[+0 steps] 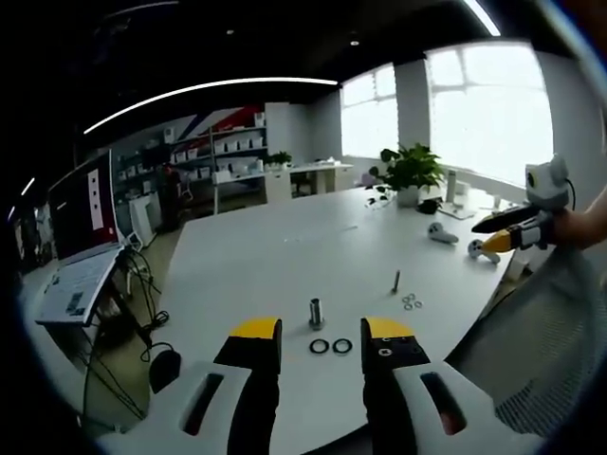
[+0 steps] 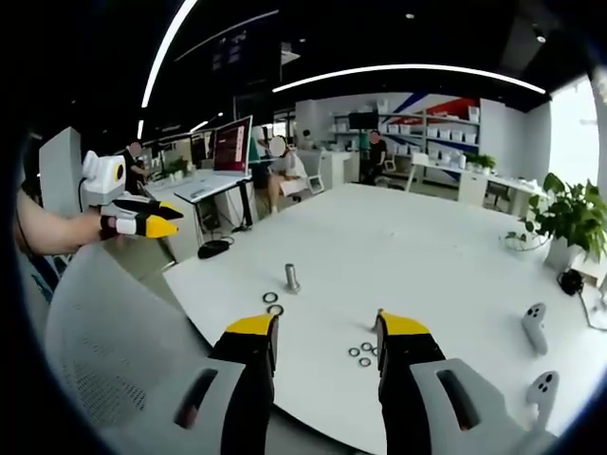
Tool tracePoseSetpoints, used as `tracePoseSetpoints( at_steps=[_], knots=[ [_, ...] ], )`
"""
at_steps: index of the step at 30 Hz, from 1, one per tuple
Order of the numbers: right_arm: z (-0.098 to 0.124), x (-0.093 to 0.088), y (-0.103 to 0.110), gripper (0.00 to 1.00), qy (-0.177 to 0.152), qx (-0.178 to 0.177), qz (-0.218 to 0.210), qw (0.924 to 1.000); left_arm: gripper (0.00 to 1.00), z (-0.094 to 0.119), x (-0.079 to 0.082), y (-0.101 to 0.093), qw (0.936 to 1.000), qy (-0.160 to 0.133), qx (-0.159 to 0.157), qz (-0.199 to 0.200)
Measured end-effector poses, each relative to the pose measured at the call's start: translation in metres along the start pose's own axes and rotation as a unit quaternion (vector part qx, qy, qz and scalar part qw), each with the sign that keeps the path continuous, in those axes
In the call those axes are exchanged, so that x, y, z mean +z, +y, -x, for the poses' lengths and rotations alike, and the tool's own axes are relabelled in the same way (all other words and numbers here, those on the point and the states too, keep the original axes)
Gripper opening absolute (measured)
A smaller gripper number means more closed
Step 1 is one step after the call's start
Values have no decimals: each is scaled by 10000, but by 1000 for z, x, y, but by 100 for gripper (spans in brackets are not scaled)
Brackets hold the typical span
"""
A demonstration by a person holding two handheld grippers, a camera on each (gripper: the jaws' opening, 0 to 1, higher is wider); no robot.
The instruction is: Place the washer onto the threaded stud by aligning its center hole with the stud, sliding it down to the base, and recovering from edge contact or off-axis alignment until the washer reaches the visible bottom stop.
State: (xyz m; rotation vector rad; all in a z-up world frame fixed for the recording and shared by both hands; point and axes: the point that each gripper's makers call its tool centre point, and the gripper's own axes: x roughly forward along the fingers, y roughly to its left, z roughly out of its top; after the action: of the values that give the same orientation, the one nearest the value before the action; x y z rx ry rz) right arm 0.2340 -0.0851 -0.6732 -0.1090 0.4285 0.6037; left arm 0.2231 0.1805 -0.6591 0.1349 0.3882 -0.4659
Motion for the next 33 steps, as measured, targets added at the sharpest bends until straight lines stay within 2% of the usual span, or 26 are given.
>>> tracePoseSetpoints(
  at_steps=[33],
  knots=[
    [0,1,1,44,-48,53,-57,10000,31,-2,-5,-2,9998,156,-47,-62]
  ],
)
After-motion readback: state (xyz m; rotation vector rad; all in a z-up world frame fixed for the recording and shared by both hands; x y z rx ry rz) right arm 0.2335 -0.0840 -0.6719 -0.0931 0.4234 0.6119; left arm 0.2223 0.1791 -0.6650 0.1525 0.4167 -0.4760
